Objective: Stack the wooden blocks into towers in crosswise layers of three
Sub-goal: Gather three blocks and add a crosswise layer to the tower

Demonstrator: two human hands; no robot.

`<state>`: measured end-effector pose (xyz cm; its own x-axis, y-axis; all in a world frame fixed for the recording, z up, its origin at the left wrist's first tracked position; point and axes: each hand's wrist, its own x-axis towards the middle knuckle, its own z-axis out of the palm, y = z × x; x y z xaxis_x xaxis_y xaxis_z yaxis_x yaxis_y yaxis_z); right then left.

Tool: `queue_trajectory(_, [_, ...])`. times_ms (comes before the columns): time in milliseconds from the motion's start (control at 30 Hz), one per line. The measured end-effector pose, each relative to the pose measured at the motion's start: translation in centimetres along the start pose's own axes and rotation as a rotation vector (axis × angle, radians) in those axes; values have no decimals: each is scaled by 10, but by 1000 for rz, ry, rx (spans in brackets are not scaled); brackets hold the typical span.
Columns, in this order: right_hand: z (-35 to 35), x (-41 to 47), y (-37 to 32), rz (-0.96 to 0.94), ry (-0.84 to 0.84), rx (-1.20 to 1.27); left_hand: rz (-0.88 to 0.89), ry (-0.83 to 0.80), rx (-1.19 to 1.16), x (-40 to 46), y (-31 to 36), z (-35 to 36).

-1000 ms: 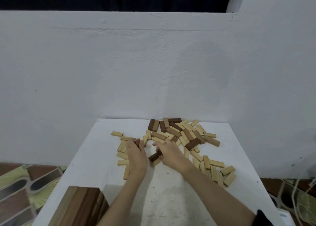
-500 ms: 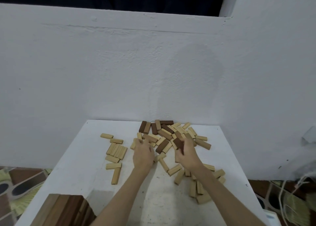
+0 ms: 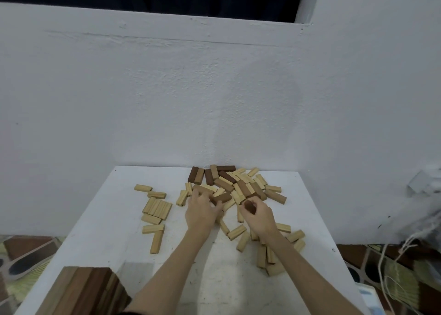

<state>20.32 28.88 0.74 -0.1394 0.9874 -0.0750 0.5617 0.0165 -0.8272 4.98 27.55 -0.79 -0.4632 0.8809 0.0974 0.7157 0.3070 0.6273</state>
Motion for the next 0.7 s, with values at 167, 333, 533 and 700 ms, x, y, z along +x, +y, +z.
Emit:
queue_trajectory(167, [3,-23,-15,208,14,447,137,1,-472,-36,4,-27])
queue_trajectory(333, [7,-57,-30,252,-55,615,216,-76,-430,-71,-4,-47])
queue_trajectory(533, [12,-88,-25,394,31,714,92,-333,-523,-103,-17,-64])
queue_trajectory(700, [15,-119,-12,375,73,687,89,-421,-436,-119,-37,-69])
